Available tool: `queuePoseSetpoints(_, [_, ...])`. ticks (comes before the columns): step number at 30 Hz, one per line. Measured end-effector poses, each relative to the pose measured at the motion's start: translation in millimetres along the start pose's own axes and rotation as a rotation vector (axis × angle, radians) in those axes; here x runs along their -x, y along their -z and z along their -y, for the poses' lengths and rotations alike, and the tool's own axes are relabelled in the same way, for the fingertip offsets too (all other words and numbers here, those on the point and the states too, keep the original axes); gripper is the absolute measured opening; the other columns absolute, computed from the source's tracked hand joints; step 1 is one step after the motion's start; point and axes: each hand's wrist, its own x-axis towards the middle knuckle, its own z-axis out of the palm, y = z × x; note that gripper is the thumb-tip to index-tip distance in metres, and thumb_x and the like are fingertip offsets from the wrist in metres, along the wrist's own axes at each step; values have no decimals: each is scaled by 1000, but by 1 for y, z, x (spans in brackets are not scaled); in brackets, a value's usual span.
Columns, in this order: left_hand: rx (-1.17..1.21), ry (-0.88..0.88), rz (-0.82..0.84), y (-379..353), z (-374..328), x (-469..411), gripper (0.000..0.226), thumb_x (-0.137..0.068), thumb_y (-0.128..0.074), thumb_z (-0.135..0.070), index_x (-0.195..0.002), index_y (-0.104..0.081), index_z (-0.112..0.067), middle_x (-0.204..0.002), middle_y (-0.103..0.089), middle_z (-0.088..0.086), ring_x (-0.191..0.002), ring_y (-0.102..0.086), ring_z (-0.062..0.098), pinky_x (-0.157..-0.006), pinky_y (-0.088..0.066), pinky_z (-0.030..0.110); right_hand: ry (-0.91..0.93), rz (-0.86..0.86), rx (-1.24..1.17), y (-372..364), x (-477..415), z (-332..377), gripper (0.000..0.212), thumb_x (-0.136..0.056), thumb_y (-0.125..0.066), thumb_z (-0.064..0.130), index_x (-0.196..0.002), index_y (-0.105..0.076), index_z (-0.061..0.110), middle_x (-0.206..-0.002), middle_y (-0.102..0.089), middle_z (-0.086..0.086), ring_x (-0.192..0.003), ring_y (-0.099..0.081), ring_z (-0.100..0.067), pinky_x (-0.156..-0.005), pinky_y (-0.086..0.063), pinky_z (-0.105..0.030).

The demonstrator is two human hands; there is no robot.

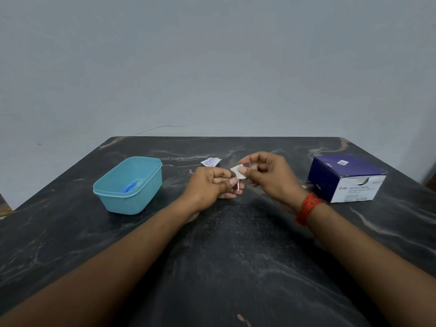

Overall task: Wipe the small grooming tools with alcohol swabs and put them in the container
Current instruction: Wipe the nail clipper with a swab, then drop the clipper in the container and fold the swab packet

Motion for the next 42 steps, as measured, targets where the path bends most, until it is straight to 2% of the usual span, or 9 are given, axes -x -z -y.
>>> queuePoseSetpoints(2, [31,24,26,2,-2,0,9,-95,-61,-3,-98,-69,-2,-92,-77,16,-82,-75,23,-82,-60,33,52,-3,84,1,0,-2,23,-86,-75,13,-107,-67,4,-75,-70,-20,-50,-55,-2,-54,-48,-15])
queuePoseSetpoints(7, [56,70,66,6,-6,1,15,-96,-61,-11,-104,-71,-3,-99,-76,20,-91,-74,27,-86,-60,35,113,23,157,-1,-1,-7,27,-84,-77,16,-105,-61,11,-71,-69,-6,-53,-56,-1,-56,-45,-13])
queuePoseSetpoints(14, [86,112,32,9,-5,-1,18,-88,-70,-4,-104,-69,1,-97,-75,23,-86,-75,27,-81,-62,34,187,142,335,9,-3,-4,24,-86,-76,17,-98,-55,18,-69,-68,3,-54,-55,2,-58,-42,-10])
queuePoseSetpoints(19, [106,102,-21,10,-11,1,27,-79,-77,-7,-104,-70,2,-94,-75,22,-83,-75,26,-79,-62,35,117,157,132,13,-5,-4,24,-88,-73,14,-110,-65,13,-72,-68,-5,-58,-58,-5,-61,-50,-15])
queuePoseSetpoints(23, [31,83,-79,10,-14,5,27,-81,-77,-7,-104,-69,3,-91,-76,20,-78,-75,23,-74,-62,30,0,79,-150,11,-9,-16,18,-91,-67,6,-109,-70,7,-65,-66,3,-55,-53,-5,-57,-49,-17])
queuePoseSetpoints(27, [-261,18,-203,17,-32,0,18,-81,-79,-8,-96,-72,-2,-78,-77,13,-68,-74,17,-66,-62,26,-142,41,-334,9,-7,-29,11,-91,-67,6,-98,-72,-1,-65,-63,-4,-53,-47,-10,-49,-44,-18])
queuePoseSetpoints(32, [-688,-10,-333,45,-87,4,10,-79,-82,-9,-88,-76,-7,-71,-76,8,-62,-73,16,-60,-61,24,-214,23,-413,8,-9,-32,10,-90,-70,9,-92,-71,0,-54,-57,2,-47,-43,-10,-45,-41,-19])
queuePoseSetpoints(37, [-1241,132,-441,94,-129,17,5,-78,-82,-10,-79,-77,-8,-64,-72,2,-57,-70,11,-57,-56,23,-243,8,-463,8,-8,-33,6,-89,-70,8,-86,-71,3,-58,-51,-2,-49,-40,-11,-46,-36,-20])
queuePoseSetpoints(42, [-1517,273,-430,124,-122,23,12,-72,-85,-11,-72,-73,-8,-69,-74,6,-66,-73,20,-70,-63,40,-218,17,-436,9,-6,-33,8,-90,-69,7,-87,-70,-1,-59,-51,-6,-51,-42,-13,-48,-36,-23])
